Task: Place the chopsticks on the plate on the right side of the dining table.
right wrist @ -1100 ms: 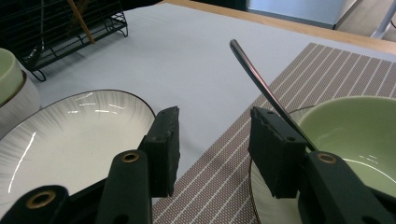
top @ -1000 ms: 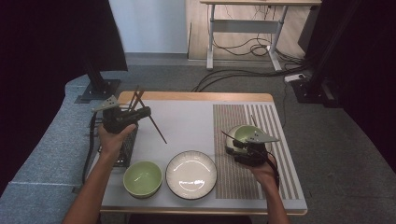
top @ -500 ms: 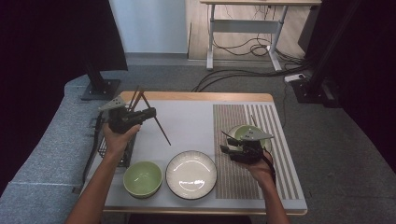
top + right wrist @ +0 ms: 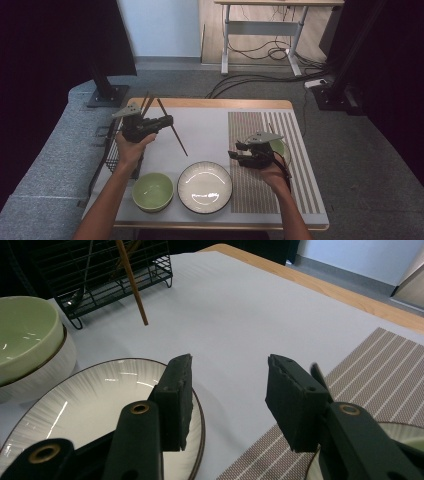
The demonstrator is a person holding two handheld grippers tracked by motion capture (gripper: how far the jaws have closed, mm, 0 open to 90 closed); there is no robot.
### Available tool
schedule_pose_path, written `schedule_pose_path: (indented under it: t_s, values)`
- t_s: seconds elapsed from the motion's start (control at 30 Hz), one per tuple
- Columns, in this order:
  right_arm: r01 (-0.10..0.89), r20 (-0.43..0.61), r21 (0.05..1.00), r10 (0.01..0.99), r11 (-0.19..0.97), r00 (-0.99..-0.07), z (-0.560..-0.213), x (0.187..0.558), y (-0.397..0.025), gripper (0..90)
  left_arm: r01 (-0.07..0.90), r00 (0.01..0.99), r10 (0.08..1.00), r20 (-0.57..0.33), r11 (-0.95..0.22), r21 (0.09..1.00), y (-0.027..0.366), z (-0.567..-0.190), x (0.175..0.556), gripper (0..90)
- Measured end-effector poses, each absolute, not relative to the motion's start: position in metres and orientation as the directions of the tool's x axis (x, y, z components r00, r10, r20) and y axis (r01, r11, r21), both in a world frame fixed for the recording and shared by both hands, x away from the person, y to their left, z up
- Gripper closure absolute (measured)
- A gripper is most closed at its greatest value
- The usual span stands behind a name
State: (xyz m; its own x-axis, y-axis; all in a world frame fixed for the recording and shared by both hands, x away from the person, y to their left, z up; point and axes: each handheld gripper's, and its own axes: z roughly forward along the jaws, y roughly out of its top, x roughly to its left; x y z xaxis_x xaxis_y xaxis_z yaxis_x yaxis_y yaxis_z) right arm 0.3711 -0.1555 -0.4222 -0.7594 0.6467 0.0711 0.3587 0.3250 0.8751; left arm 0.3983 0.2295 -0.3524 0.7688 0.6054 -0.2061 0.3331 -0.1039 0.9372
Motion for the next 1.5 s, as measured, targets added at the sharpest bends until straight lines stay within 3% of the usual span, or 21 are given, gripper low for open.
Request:
schedule_pose_path:
  t_s: [1.5]
  values:
    - [0.326,0.074,0.87,0.556,0.371,-0.828,-0.405,0.382,-0.113,53.0,0.331,0.811,0.552,-0.195,-0.156,0.931,0.198,-0.342,0.397,85.0]
